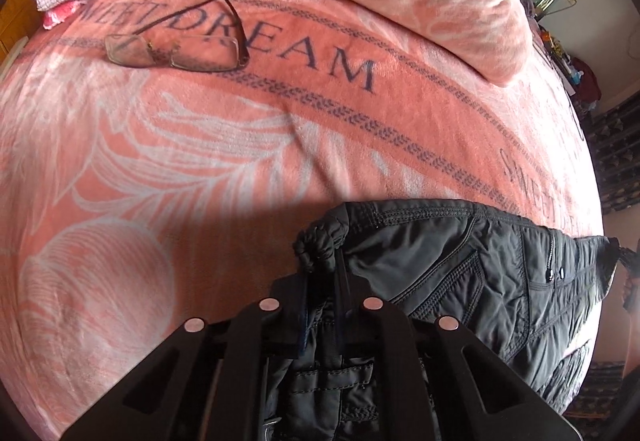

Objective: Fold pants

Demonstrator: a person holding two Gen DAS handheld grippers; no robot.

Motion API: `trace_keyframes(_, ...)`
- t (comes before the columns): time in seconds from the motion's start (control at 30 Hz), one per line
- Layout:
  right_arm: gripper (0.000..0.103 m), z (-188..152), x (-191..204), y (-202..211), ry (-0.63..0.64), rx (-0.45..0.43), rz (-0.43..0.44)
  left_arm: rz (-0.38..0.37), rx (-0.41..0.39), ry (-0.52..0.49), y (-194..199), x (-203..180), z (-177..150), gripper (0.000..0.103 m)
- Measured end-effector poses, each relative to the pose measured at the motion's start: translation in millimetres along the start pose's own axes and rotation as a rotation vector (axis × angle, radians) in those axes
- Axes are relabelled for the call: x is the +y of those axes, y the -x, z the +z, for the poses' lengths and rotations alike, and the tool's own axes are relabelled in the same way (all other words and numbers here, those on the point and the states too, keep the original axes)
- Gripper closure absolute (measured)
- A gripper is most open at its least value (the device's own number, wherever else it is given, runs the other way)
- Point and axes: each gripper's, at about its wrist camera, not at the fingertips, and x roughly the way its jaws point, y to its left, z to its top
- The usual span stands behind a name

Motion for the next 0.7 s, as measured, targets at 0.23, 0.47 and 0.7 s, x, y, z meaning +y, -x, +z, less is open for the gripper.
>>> trace_keyframes(0.23, 0.098, -14.2, 10.5, 45.0, 0.010, -0.072, 0.020, -0.027, -0.062, -0.015, 28.0, -2.7, -6.3, 0.094)
trace_keyframes(0.47, 0.098, -38.9, 20.7, 99.1, 0.001, -0.147, 0.037, -0.070, -0.137, -0.055, 66.2, -16.5, -16.0, 0.094)
trace_keyframes(0.7, 0.099, -78.2, 32.0, 151.8, 0.007, -0.206, 0.063, -0.137, -0.215, -0.079, 110.0, -29.2, -36.6, 0.094)
